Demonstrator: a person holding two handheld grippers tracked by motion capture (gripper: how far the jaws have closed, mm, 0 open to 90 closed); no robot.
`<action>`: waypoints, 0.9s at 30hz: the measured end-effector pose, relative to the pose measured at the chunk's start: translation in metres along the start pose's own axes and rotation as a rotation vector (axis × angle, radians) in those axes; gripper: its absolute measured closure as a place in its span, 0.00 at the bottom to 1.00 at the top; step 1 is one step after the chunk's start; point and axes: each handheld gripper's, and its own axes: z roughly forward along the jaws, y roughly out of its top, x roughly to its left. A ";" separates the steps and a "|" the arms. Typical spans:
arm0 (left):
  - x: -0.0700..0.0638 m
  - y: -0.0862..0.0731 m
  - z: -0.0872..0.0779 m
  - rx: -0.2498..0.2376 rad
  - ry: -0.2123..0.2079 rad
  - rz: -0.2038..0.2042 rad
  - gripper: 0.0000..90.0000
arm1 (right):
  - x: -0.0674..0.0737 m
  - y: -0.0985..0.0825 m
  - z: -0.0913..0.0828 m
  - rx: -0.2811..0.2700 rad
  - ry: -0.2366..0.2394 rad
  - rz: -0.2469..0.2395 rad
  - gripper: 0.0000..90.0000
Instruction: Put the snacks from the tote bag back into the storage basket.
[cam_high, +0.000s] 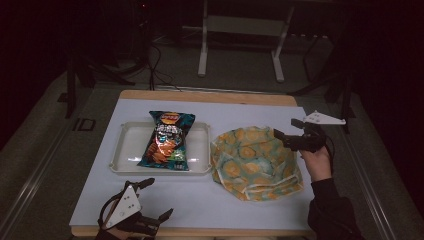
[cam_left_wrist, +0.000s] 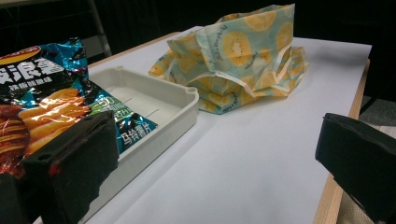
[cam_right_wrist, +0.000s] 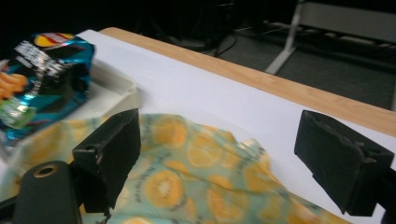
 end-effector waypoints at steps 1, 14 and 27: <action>0.000 0.000 0.000 0.000 0.001 -0.001 0.00 | -0.001 -0.003 -0.002 -0.005 -0.011 -0.001 0.16; 0.000 0.000 0.000 0.001 0.000 0.002 0.00 | -0.008 -0.050 -0.022 -0.030 -0.102 0.036 0.16; 0.000 0.000 0.000 0.000 -0.003 0.000 0.00 | -0.004 -0.088 -0.038 -0.043 -0.229 0.058 0.16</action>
